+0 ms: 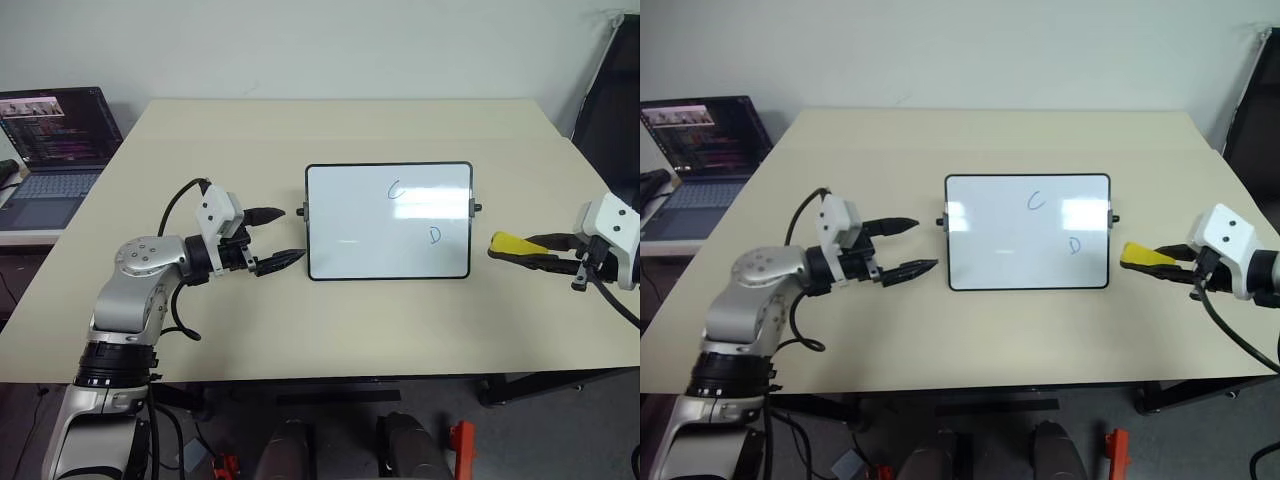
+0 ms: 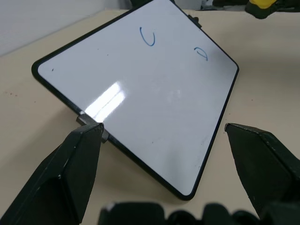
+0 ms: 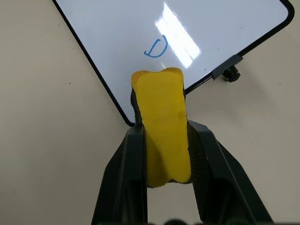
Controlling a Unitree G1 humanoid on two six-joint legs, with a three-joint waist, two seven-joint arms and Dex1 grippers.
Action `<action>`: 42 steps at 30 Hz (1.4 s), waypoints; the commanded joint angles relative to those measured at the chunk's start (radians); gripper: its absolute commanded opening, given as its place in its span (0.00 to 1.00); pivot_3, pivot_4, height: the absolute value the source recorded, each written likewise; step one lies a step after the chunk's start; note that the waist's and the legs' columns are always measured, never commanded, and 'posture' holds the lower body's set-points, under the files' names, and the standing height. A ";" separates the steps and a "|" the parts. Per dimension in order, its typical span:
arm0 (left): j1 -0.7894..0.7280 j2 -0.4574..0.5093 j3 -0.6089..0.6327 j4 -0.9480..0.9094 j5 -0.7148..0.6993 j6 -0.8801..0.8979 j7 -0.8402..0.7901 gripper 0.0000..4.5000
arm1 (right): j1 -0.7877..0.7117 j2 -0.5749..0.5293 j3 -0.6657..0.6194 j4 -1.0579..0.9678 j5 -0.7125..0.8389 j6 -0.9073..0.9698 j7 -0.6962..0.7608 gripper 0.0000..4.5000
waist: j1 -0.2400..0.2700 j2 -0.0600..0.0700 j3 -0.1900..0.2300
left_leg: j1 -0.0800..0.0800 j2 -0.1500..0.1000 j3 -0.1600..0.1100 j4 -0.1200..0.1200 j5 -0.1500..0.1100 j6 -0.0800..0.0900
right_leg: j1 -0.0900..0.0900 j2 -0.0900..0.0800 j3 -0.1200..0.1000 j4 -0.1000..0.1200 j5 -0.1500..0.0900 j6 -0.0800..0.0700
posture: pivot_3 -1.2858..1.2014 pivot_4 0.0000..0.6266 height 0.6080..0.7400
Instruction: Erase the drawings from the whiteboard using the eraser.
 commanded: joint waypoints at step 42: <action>-0.152 0.029 -0.051 -0.070 0.059 0.074 0.034 1.00 | -0.137 0.022 0.062 -0.007 0.042 0.001 -0.068 0.19 | 0.009 0.000 0.000 | 0.000 0.000 0.000 0.000 0.000 0.000 | 0.000 0.000 0.000 0.001 0.002 -0.003 | 0.52 0.24 1.00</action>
